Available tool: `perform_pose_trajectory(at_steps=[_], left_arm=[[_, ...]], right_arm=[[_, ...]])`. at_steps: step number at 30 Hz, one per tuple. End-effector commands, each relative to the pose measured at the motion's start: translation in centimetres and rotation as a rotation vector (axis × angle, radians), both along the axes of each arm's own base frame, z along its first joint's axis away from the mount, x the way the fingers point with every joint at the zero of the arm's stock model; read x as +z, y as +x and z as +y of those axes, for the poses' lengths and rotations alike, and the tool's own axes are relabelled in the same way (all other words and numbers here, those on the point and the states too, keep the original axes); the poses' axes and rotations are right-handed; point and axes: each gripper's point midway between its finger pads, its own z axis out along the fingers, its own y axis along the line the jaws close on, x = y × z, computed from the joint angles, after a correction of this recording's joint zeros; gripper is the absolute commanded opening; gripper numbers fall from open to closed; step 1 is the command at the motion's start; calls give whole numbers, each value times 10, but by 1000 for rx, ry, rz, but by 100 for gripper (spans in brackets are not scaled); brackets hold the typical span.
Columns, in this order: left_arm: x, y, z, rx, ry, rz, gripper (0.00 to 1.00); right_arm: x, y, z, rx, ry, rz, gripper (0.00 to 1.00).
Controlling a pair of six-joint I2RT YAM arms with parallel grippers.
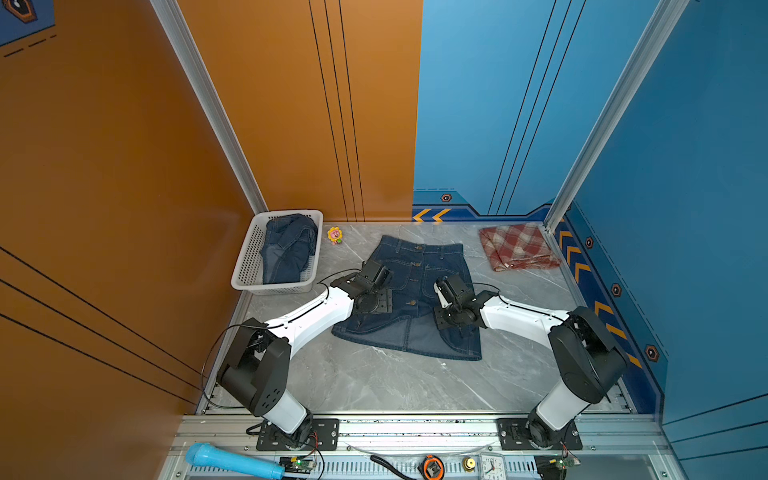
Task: Fold and stack the skirts
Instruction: 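Release the skirt and move both grippers to its waistband corners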
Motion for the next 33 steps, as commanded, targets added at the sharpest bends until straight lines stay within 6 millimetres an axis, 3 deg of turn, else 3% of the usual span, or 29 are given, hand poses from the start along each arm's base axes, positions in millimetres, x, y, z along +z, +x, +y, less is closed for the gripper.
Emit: perform_pose_trajectory(at_steps=[1,4,6,7,10,13,17,24,30,31,33], left_arm=[[-1,6,1,-19,-14,1,83],[-2,14,3,-12,-39,2,83],[-3,18,2,-12,-55,3,82],[-3,21,1,-15,-58,3,82],[-6,27,-1,-15,-58,11,82],[-7,37,-1,-9,-59,10,83],[-1,61,-7,-5,-80,-10,83],[24,134,-16,-25,-98,-103,85],[21,202,-10,-64,-62,-161,85],[17,213,-8,-70,-54,-161,90],[12,231,-7,-87,-58,-164,90]], right_arm=[[52,31,10,-11,206,-34,0],[73,53,-3,-95,437,53,0],[66,65,-15,-156,511,109,0],[55,69,-22,-189,511,145,7],[34,64,-38,-222,416,194,55],[41,65,-53,-249,363,132,75],[59,87,-75,-281,304,21,80],[85,155,-93,-357,339,-130,79],[71,222,-104,-396,287,-200,78],[69,233,-107,-406,282,-209,78],[55,250,-110,-414,280,-208,78]])
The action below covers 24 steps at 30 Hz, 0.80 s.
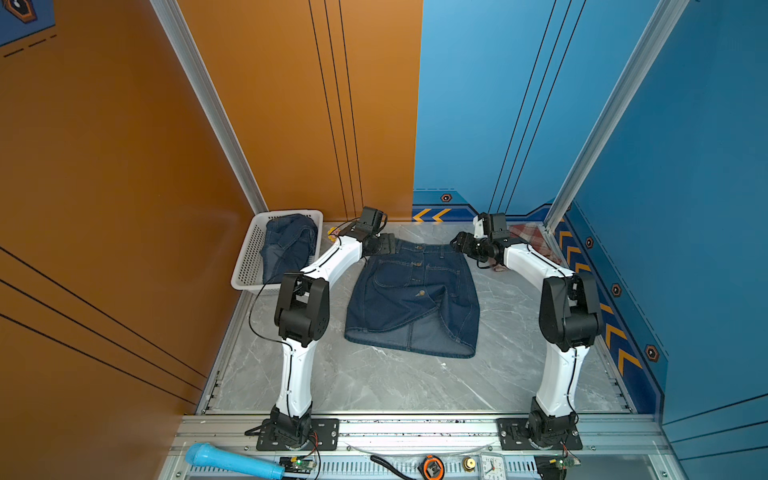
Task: Fold and stack the skirts
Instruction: 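Release the skirt and move both grippers to its waistband corners, then grasp the waistband corners with both grippers and lift the skirt up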
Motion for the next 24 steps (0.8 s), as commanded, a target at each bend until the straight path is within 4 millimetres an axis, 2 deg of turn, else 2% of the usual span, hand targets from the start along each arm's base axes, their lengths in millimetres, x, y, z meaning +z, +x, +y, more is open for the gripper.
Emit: perform_pose_trajectory(at_steps=[1,8,10,12,18,24], left_arm=[[-17,21,3,-68,36,18,90],[-33,72,0,-116,35,-52,90],[-34,82,-2,-125,-3,-66,90],[-38,89,-4,-125,-47,-68,90],[-58,96,-15,-122,-211,-16,88],[-80,94,-22,-107,-287,42,88]], right_arm=[[-15,29,-17,-42,-55,-26,77],[-35,63,-21,-26,-20,-65,72],[-36,73,-20,-28,-5,-78,72],[-45,79,-20,-32,16,-66,71],[-65,92,-14,-29,66,-52,69],[-73,95,-7,-26,123,-51,60]])
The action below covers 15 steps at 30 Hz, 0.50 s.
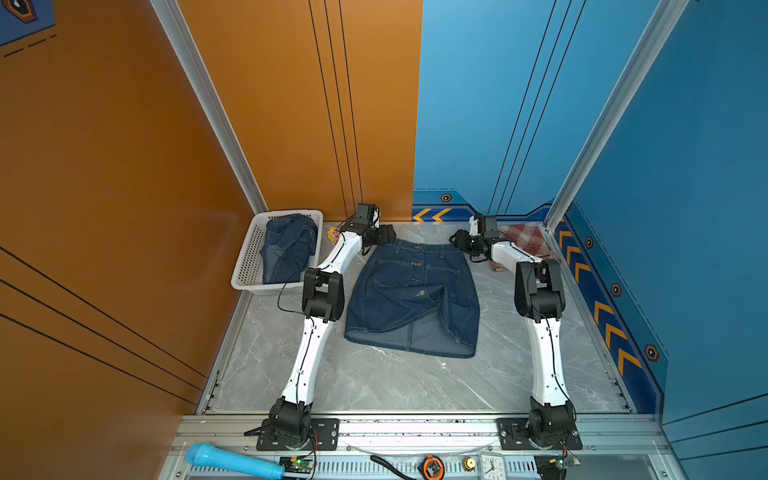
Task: Fold and stack the skirts
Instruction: 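Grasp the waistband corners with both grippers and lift the skirt up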
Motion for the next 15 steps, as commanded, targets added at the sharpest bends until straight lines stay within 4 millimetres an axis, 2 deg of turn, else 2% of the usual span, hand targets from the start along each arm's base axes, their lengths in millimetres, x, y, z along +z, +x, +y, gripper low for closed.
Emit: perform_pose_trajectory(at_steps=[1,5,6,10,12,13,15], left_arm=[[-13,-3,-5,1,-79,58,88],[-19,7,0,55,-139,69,76],[-20,10,-1,64,-159,67,70],[-14,16,-11,50,-209,48,30],[-3,17,-13,38,-204,24,11],[5,18,-13,37,-203,8,1],[29,20,-11,34,-207,-32,0]], right_arm=[[2,6,5,6,51,-14,58],[-3,8,7,6,72,-14,41],[-3,10,7,7,81,-17,36],[6,16,11,21,106,-41,13],[20,18,12,29,101,-74,1],[28,19,13,33,95,-91,0],[50,21,12,39,83,-134,0]])
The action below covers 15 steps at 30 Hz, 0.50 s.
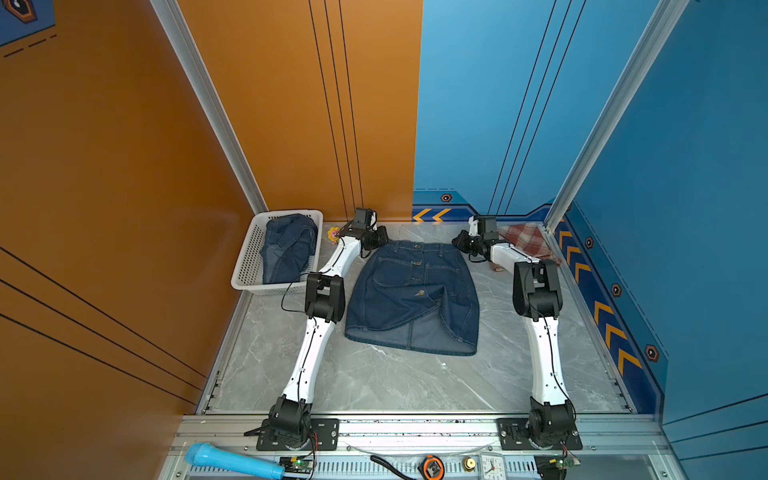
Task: Fold and stack the skirts
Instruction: 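Grasp the waistband corners with both grippers and lift the skirt up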
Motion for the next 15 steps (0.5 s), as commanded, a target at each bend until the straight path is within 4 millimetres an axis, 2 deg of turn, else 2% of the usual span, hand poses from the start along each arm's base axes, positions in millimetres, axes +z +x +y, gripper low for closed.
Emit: perform_pose_trajectory(at_steps=[1,4,8,11,15], left_arm=[[56,7,-4,-21,-36,-99,0],[101,7,3,-7,-27,-164,0],[169,-6,8,-19,9,-264,0],[221,-26,12,-24,44,-329,0],[283,-64,15,-39,85,-409,0]], right_arm=[[61,12,6,27,-2,-138,0],[99,10,6,31,-31,-208,0],[163,-3,11,43,-65,-313,0],[216,-22,15,47,-90,-401,0],[292,-62,19,49,-128,-528,0]])
